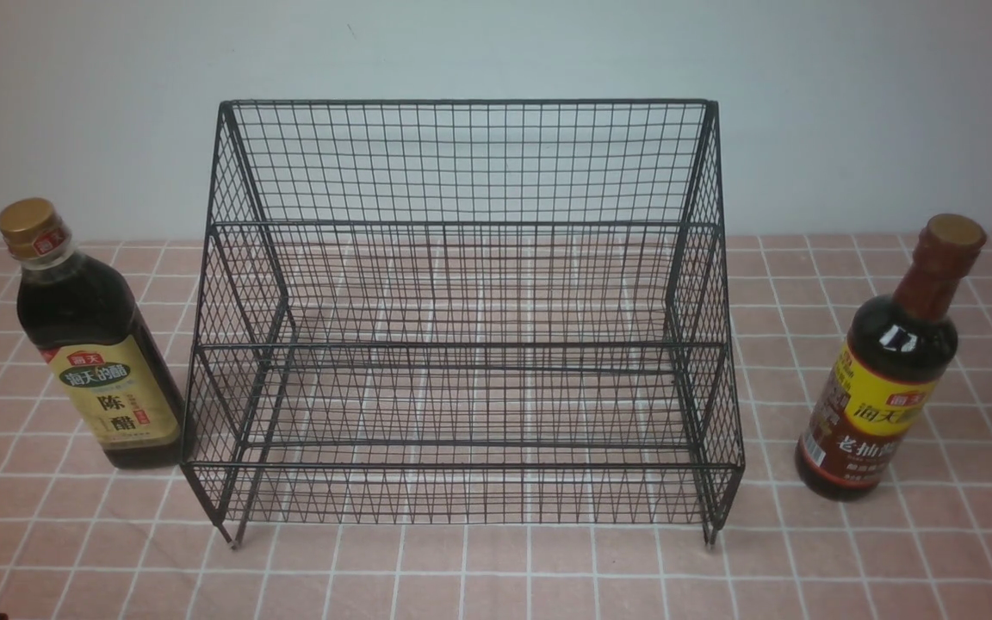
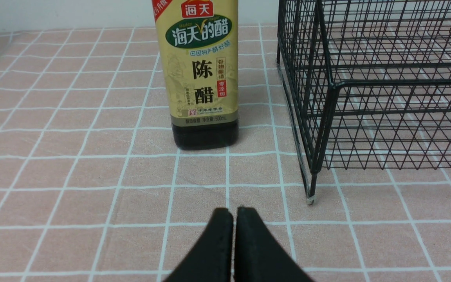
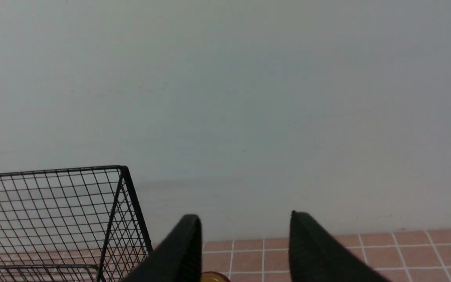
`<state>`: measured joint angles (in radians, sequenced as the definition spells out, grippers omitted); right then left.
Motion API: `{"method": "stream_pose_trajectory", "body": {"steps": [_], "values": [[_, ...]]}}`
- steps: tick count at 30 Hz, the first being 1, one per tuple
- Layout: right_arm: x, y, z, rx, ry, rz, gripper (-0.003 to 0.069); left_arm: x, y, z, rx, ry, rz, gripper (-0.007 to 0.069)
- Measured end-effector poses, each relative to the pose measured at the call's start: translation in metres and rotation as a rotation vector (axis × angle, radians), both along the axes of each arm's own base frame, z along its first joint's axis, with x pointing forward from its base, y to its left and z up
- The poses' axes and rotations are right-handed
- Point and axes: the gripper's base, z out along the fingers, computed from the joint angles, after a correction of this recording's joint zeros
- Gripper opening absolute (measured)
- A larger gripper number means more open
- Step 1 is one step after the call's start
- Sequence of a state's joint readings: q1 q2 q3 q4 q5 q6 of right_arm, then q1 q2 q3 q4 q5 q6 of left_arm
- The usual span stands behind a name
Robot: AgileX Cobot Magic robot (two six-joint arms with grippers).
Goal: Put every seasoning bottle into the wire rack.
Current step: Use the right arm to grab the condiment bottle closest to it
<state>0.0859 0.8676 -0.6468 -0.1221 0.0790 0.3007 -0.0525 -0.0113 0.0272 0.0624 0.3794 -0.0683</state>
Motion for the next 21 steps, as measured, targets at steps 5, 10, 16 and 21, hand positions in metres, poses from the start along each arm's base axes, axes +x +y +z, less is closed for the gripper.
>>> {"method": "stream_pose_trajectory", "body": {"steps": [5,10,16,21], "values": [[0.036,0.02,-0.002,-0.013,0.071,0.075,0.0502,0.0,0.0,0.0,0.0,0.0,0.0,-0.0007],[0.062,0.027,-0.015,-0.03,0.139,0.086,0.0567,0.0,0.0,0.0,0.0,0.0,0.0,-0.0007],[0.081,0.03,-0.039,-0.048,0.232,0.088,0.0577,0.0,0.0,0.0,0.0,0.0,0.0,-0.0007],[0.088,0.031,-0.055,-0.058,0.302,0.085,0.0578,0.0,0.0,0.0,0.0,0.0,0.0,-0.0007]]}}
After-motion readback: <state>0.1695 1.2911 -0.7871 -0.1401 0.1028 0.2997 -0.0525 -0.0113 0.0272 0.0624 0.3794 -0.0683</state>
